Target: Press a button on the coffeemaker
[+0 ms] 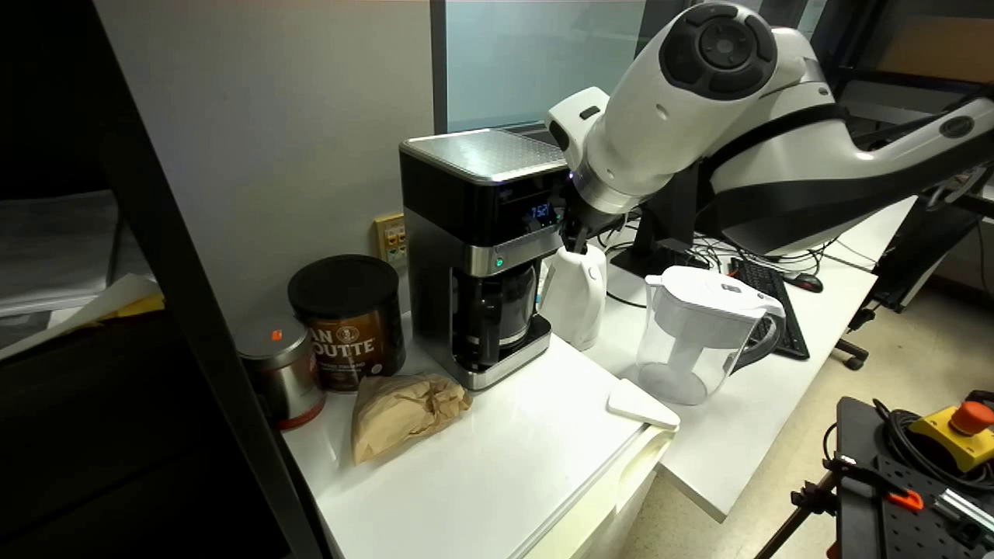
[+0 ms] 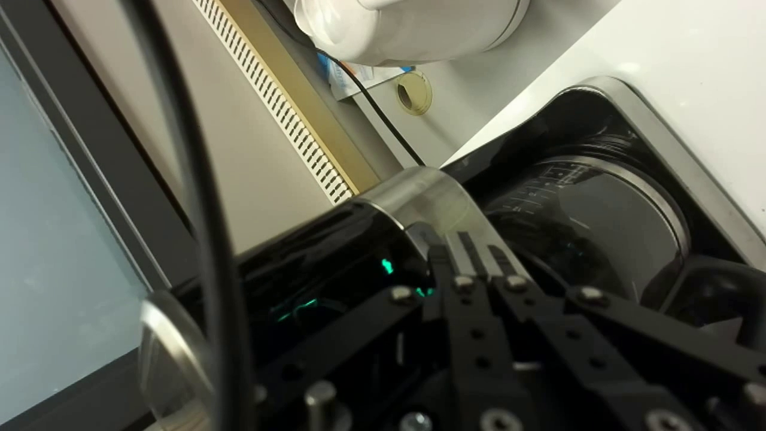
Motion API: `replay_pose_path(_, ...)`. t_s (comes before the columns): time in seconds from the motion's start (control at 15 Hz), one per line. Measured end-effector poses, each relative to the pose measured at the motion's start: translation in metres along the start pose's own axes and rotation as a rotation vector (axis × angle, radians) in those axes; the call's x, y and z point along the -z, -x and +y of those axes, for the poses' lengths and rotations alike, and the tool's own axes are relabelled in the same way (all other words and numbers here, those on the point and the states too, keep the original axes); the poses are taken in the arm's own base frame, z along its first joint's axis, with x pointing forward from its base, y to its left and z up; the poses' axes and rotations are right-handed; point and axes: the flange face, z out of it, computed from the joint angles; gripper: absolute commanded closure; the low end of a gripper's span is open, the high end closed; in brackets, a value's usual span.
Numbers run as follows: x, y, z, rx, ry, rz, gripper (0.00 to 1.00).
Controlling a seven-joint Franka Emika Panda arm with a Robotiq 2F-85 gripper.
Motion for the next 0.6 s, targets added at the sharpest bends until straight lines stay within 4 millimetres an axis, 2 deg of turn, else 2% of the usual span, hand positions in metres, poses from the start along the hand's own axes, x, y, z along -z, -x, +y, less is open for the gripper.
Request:
replay_pose_path(0.4,0.001,0.001,-0.002,0.010,0.004,0.002,1.00)
replay_pose_path(0.6,0.006,0.008,-0.013,0.070,0.027,0.014,1.00)
